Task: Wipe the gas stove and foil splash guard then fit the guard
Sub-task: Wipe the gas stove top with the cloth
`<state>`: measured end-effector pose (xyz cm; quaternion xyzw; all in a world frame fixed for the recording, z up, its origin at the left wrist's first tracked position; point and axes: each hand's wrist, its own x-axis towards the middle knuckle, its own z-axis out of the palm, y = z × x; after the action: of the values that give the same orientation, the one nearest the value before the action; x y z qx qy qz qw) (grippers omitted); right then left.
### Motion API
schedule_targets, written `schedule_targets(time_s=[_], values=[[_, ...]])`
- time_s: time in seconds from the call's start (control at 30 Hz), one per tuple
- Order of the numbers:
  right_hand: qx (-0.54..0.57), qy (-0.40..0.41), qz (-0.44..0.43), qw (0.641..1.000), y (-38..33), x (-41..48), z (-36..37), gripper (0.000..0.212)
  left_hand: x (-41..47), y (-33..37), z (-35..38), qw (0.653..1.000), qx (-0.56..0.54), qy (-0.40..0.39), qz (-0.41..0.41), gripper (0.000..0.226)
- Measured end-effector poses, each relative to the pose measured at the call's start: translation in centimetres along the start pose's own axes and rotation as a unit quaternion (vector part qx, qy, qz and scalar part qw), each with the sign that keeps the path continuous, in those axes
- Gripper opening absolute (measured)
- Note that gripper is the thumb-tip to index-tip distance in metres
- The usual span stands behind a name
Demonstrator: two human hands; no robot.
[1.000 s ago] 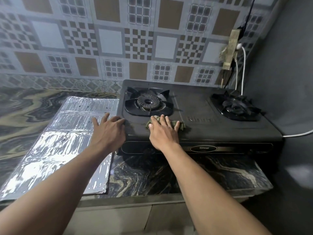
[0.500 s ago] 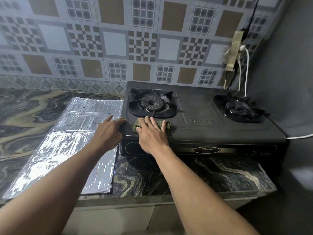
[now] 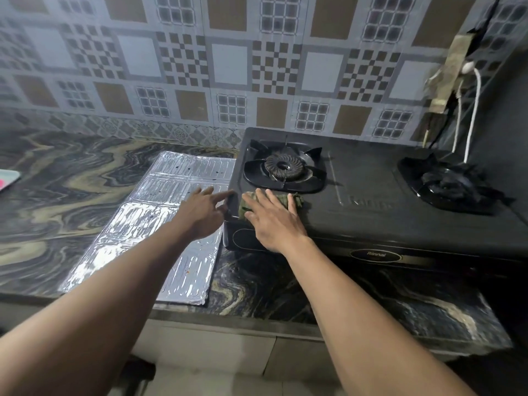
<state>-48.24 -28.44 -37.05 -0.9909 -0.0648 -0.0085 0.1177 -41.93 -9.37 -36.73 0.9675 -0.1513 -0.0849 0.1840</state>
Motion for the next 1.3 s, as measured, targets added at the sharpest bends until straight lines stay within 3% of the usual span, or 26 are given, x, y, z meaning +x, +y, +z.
schedule_targets(time_s=[0.27, 0.43, 0.6, 0.77, 1.1, 1.3], values=[[0.004, 0.014, -0.002, 1.000, 2.4, -2.0, -0.3, 0.050, -0.4, 0.5, -0.1, 0.999, 0.042, -0.011, -0.005, 0.056], [0.014, 0.013, 0.070, 0.997, 5.8, -3.6, -1.3, 0.050, -0.8, 0.7, 0.0, 0.999, 0.046, -0.015, 0.011, 0.068], [0.005, 0.035, 0.178, 0.983, 9.4, -5.2, -2.0, 0.051, -0.8, 1.3, -0.5, 0.995, 0.067, 0.014, 0.065, 0.053], [0.001, 0.069, 0.246, 0.967, 8.2, -4.7, -1.6, 0.050, 0.8, -1.2, -1.2, 0.995, 0.017, -0.017, 0.100, 0.061], [-0.009, 0.116, 0.194, 0.974, -0.1, -1.3, 0.8, 0.049, 1.5, -2.7, -2.3, 0.988, -0.062, -0.051, 0.131, 0.067], [0.006, 0.063, 0.148, 0.987, -2.6, 0.9, 1.0, 0.049, 1.6, -3.5, -2.6, 0.986, -0.070, -0.045, 0.147, 0.057]])
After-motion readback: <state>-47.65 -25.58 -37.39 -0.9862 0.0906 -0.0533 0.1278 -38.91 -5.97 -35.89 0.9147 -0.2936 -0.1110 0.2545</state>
